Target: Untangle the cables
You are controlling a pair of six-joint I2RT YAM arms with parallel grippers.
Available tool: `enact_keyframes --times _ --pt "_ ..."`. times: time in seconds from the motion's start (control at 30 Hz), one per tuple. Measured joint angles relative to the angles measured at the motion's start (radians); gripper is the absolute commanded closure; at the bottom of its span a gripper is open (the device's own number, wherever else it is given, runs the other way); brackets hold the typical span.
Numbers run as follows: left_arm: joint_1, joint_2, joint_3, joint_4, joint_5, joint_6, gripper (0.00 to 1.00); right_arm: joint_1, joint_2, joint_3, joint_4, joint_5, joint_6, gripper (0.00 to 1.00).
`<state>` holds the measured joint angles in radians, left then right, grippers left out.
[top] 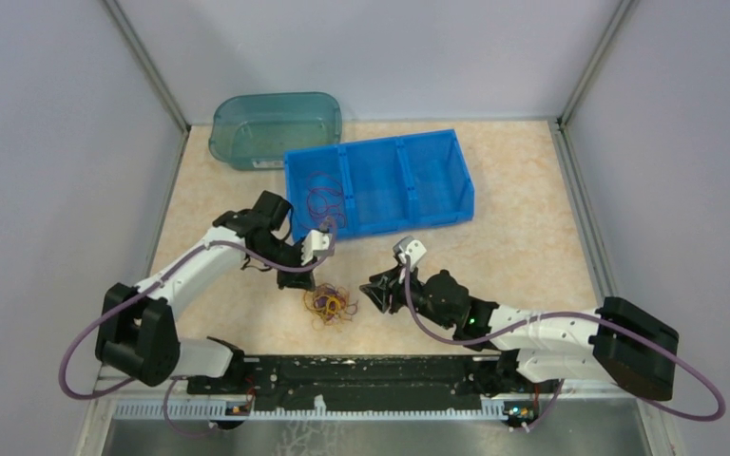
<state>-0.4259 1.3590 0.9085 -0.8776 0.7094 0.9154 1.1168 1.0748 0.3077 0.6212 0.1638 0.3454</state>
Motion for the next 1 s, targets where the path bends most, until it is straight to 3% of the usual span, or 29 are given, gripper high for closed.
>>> enact_keyframes --times 0.1,0.3,0.53,0.73,1.0 --pt "0.0 -0.032 0.007 -0.005 -0.012 0.002 0.95 0.0 0.016 0.0 0.011 -0.002 0.0 0.59" --pt "-0.013 -0.062 0.014 -0.012 -0.025 -0.003 1.0 0.0 0.08 0.003 0.049 -0.019 0.004 0.39" --pt "-0.023 -0.117 0.167 -0.045 0.002 -0.049 1.0 0.0 0.222 0.14 0.121 -0.091 -0.006 0.32" --pt "-0.029 -0.185 0.321 -0.061 0.068 -0.109 1.0 0.0 0.314 0.251 0.253 -0.163 -0.009 0.34" --pt "-0.031 -0.19 0.402 -0.119 0.138 -0.197 1.0 0.0 0.393 0.298 0.34 -0.181 -0.013 0.55"
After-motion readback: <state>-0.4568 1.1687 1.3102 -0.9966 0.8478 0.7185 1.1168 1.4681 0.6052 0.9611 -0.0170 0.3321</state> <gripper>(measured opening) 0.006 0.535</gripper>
